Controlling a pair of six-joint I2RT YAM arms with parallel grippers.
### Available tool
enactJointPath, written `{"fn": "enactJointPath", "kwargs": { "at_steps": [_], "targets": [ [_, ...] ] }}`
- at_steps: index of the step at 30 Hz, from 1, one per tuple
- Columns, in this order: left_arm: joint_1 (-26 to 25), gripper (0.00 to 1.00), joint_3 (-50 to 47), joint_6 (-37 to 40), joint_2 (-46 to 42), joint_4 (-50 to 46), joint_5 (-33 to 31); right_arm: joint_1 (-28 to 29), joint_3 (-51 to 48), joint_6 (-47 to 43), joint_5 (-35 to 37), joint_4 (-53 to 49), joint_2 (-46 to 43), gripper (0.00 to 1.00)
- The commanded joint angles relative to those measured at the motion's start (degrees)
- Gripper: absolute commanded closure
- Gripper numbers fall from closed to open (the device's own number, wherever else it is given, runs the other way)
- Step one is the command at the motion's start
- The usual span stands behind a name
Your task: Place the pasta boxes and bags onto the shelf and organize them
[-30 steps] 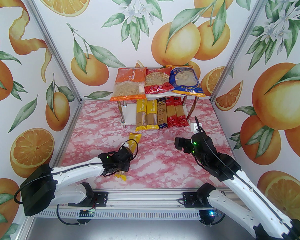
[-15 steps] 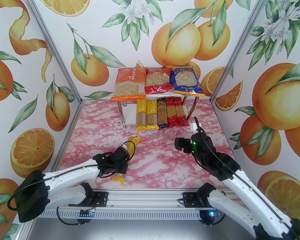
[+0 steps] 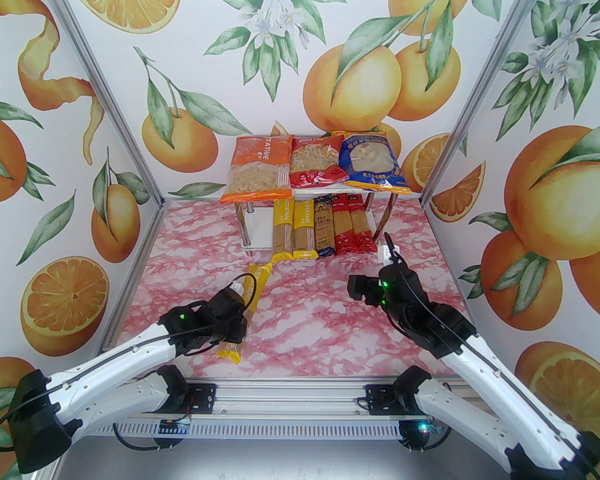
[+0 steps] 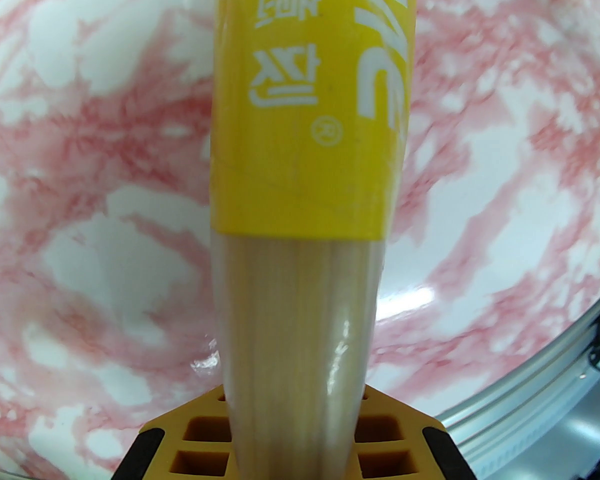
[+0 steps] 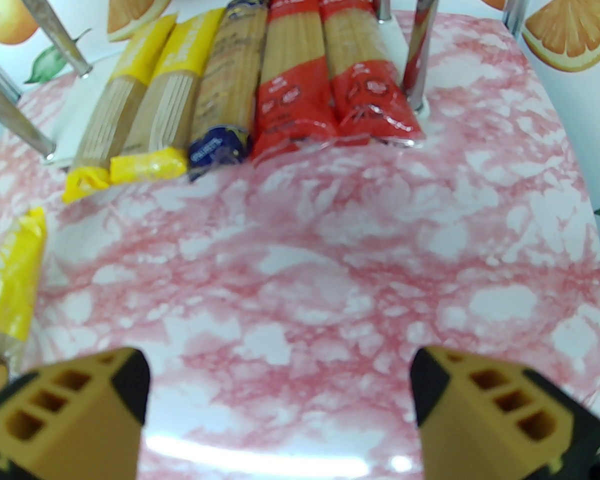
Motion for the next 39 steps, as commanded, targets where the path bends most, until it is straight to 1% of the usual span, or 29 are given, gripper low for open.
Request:
{"fn": "enactJointPath", "kwargs": {
  "at_steps": [1,4,8,12,25,31,32,39],
  "targets": [
    [1.3,1.00,5.4,2.1,-2.8,3.3,-0.9,-0.4,1.0,0.0,-1.0,0.8,0.2,0.09],
    [2.6,1.00,6.5,2.5,-3.7,3.7,-0.8,-0.4,1.1,-0.1,-1.1,0.8,0.2,0.09],
    [6.0,1.00,7.3,3.9,-3.2,8.3,0.7,-0.4,1.2,-0.1,-1.5,1.3,0.6,0.09],
    [9.0,1.00,7.9,5.2,-0.1,14.2,4.7,-0.4,1.4,-0.2,-1.8,1.7,1.3,0.09],
    [15.8,1.00,15.1,11.6,11.7,22.6,6.4,-0.4,2.0,-1.8,-1.5,1.8,1.9,0.09],
    [17.1,1.00,17.5,12.9,16.0,24.5,6.9,-0.4,2.4,-2.3,-1.2,1.3,1.8,0.09],
    [17.7,1.00,18.9,13.3,18.4,26.0,6.9,-0.4,2.3,-2.4,-1.2,1.4,1.5,0.09],
    [18.5,1.00,25.1,14.3,26.4,28.5,7.3,-0.4,2.5,-2.9,-1.6,1.5,2.4,0.09]
  ]
}}
